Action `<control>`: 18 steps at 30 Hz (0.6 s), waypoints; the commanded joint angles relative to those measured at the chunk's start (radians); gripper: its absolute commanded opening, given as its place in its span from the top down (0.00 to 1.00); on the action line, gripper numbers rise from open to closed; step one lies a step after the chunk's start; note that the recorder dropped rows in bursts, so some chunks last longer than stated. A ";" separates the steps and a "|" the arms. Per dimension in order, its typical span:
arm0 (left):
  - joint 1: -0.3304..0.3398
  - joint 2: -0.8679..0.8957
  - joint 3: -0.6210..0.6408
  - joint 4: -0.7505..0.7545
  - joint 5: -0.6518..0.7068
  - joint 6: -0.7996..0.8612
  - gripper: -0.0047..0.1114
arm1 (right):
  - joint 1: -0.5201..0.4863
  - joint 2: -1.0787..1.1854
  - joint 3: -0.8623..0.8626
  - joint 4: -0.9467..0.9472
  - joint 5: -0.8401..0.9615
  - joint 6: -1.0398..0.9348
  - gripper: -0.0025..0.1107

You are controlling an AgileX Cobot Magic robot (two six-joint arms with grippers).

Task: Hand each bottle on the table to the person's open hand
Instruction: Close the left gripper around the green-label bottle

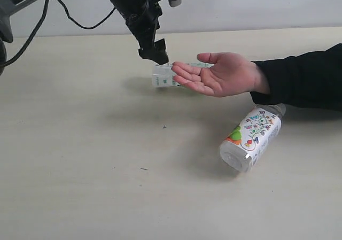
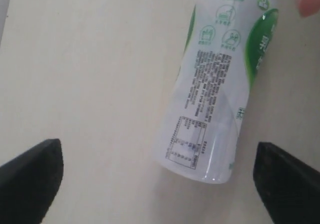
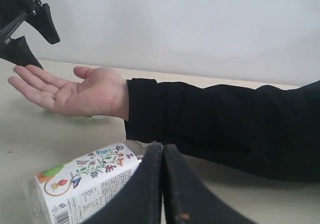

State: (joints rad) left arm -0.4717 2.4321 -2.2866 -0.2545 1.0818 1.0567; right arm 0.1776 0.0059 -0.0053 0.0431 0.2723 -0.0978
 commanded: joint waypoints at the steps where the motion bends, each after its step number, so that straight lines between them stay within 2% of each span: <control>1: -0.004 0.022 -0.008 -0.015 -0.005 0.016 0.10 | -0.003 -0.006 0.005 0.004 -0.005 -0.004 0.98; 18: -0.006 0.147 -0.008 -0.131 -0.031 0.196 0.10 | -0.003 -0.006 0.005 0.004 -0.005 -0.004 0.98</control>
State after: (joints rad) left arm -0.4717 2.5617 -2.2889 -0.3588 1.0758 1.2383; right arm 0.1776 0.0059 -0.0053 0.0431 0.2723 -0.0978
